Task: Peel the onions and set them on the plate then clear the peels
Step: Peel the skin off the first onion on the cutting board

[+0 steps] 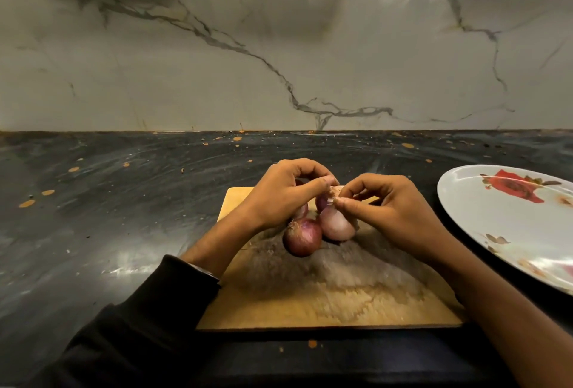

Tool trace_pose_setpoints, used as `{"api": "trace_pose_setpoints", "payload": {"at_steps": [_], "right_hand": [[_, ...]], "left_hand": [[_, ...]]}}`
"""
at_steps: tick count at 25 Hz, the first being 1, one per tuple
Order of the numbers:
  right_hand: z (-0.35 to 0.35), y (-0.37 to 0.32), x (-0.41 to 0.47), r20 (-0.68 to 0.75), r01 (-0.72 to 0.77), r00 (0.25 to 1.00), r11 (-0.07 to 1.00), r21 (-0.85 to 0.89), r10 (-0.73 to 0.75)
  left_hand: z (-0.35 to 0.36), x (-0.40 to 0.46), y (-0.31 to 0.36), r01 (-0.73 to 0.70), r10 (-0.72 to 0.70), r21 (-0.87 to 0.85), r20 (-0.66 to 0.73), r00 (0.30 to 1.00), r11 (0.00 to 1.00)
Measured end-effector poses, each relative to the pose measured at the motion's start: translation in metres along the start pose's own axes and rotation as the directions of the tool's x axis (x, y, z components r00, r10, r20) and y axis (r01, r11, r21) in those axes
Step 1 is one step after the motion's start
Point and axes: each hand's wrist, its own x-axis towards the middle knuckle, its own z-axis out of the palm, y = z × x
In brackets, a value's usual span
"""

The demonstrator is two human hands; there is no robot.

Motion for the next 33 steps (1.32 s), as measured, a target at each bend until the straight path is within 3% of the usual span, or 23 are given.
{"api": "trace_pose_setpoints", "payload": {"at_steps": [6,10,17,25,33], "right_hand": [[-0.002,-0.003,0.004,-0.233,-0.075,0.962,0.961,0.266,0.139],[0.006,-0.01,0.017,-0.237,-0.125,0.945,0.916,0.381,0.227],[0.007,-0.013,0.036,-0.136,-0.113,0.972,0.889,0.444,0.192],[-0.002,-0.008,0.03,-0.104,-0.063,0.989,0.941,0.334,0.103],[-0.001,-0.007,0.029,-0.135,-0.051,0.986,0.95,0.309,0.097]], "left_hand": [[0.004,-0.002,0.009,0.019,-0.018,-0.061,0.024,1.0,0.998],[0.005,-0.002,0.009,0.007,-0.008,-0.056,-0.016,1.0,0.998],[-0.008,-0.001,0.008,0.088,-0.103,-0.324,-0.031,0.994,0.942],[-0.013,-0.001,0.01,0.178,-0.155,-0.363,0.092,0.984,0.915],[-0.016,-0.002,0.018,0.178,-0.146,-0.329,0.12,0.982,0.927]]}}
